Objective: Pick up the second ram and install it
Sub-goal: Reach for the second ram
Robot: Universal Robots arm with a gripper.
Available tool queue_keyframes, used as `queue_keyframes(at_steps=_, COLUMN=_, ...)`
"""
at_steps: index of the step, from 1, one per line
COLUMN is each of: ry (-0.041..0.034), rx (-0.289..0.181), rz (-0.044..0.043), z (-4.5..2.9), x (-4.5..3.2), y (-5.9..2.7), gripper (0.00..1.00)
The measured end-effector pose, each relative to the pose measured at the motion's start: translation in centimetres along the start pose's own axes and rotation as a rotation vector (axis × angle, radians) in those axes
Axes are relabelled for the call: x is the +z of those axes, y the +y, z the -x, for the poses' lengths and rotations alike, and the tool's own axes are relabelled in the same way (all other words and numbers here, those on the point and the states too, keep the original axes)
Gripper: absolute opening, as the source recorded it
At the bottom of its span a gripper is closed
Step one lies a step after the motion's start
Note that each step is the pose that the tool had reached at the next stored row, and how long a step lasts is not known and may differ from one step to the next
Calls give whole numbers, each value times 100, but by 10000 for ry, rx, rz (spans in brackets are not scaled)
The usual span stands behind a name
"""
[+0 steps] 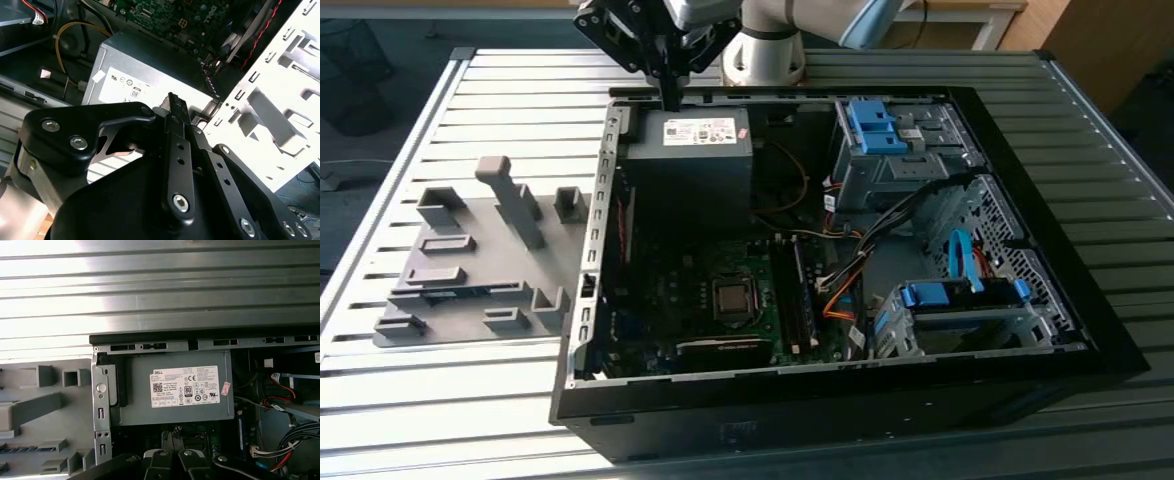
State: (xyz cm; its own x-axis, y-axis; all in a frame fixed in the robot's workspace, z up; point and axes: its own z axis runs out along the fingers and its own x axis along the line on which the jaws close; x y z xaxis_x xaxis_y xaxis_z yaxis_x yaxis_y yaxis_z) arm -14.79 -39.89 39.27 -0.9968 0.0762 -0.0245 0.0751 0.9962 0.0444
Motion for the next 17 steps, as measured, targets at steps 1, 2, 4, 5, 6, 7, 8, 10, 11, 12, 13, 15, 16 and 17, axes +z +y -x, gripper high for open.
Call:
queue_keyframes(at_steps=1, ry=0, rx=0, rz=0, z=-4, x=0, y=0, gripper=11)
queue_keyframes(at_steps=2, ry=1, rx=0, rz=-1, z=-8, x=0, y=-1, gripper=11)
queue_keyframes(at_steps=4, ry=1, rx=0, rz=0, z=-17, x=1, y=-1, gripper=11)
queue_keyframes(at_steps=5, ry=1, rx=0, rz=-1, z=-22, x=1, y=-2, gripper=11)
queue_keyframes(at_steps=6, ry=0, rx=0, rz=0, z=-27, x=1, y=-2, gripper=11)
queue_keyframes(at_steps=7, ry=0, rx=0, rz=0, z=-32, x=2, y=-3, gripper=11)
queue_keyframes(at_steps=8, ry=0, rx=0, rz=0, z=-37, x=2, y=-3, gripper=11)
queue_keyframes(at_steps=10, ry=0, rx=0, rz=0, z=-48, x=3, y=-4, gripper=11)
queue_keyframes(at_steps=11, ry=0, rx=0, rz=-1, z=-53, x=2, y=-4, gripper=11)
queue_keyframes(at_steps=12, ry=0, rx=0, rz=-1, z=-58, x=3, y=-5, gripper=11)
queue_keyframes(at_steps=13, ry=0, rx=0, rz=0, z=-63, x=3, y=-5, gripper=11)
queue_keyframes(at_steps=15, ry=0, rx=0, rz=0, z=-74, x=3, y=-6, gripper=11)
queue_keyframes(at_steps=16, ry=0, rx=0, rz=-1, z=-79, x=4, y=-6, gripper=11)
queue_keyframes(at_steps=17, ry=0, rx=0, rz=-1, z=-85, x=4, y=-7, gripper=11)
